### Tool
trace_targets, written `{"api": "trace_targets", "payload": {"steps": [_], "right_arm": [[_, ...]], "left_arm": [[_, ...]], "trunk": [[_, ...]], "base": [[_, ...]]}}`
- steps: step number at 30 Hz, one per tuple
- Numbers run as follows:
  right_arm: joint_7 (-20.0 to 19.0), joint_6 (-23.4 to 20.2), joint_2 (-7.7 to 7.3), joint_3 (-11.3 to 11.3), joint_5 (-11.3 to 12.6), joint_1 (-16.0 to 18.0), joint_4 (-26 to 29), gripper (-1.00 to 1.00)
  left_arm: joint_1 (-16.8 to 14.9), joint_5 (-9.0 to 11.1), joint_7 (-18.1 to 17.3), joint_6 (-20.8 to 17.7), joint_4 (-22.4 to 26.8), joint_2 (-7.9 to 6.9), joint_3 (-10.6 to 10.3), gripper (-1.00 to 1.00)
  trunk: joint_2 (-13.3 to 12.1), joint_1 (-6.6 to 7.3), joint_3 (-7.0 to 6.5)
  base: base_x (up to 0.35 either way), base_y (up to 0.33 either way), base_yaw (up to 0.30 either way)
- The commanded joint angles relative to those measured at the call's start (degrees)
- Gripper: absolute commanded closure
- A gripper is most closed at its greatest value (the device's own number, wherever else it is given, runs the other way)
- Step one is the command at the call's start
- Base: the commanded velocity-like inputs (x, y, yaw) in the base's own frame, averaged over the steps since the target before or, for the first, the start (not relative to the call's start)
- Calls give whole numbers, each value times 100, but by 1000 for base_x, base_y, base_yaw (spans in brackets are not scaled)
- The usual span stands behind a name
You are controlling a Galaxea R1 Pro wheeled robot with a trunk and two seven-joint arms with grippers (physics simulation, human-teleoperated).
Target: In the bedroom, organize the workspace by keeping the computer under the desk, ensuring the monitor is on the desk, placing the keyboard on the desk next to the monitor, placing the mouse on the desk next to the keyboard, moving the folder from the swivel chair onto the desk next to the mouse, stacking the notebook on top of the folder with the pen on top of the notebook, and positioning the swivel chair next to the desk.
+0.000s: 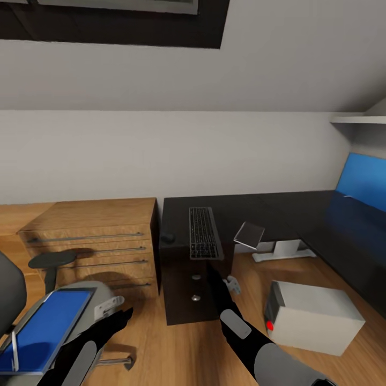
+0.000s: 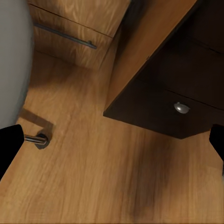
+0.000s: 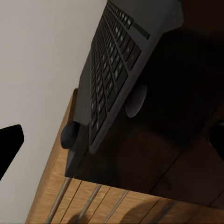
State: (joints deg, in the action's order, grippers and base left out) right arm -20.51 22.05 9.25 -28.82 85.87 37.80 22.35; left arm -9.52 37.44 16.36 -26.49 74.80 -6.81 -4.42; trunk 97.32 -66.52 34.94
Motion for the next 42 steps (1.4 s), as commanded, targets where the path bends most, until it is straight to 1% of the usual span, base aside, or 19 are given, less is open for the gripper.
{"api": "trace_targets", "payload": {"steps": [1, 12, 42], "right_arm": [[-24, 31, -2, -40, 61, 8, -11, -100], [35, 20, -2, -28, 70, 6, -22, -100], [43, -46, -2, -19, 70, 6, -21, -100]], "left_arm": [[-2, 59, 57, -7, 8, -8, -15, -100], [-3, 53, 49, 9, 8, -13, -15, -100], [-2, 53, 46, -31, 15, -22, -9, -100]], "trunk": [[3, -2, 6], [3, -2, 6], [3, -2, 6]], "base": [[238, 0, 0], [56, 0, 0], [52, 0, 0]]}}
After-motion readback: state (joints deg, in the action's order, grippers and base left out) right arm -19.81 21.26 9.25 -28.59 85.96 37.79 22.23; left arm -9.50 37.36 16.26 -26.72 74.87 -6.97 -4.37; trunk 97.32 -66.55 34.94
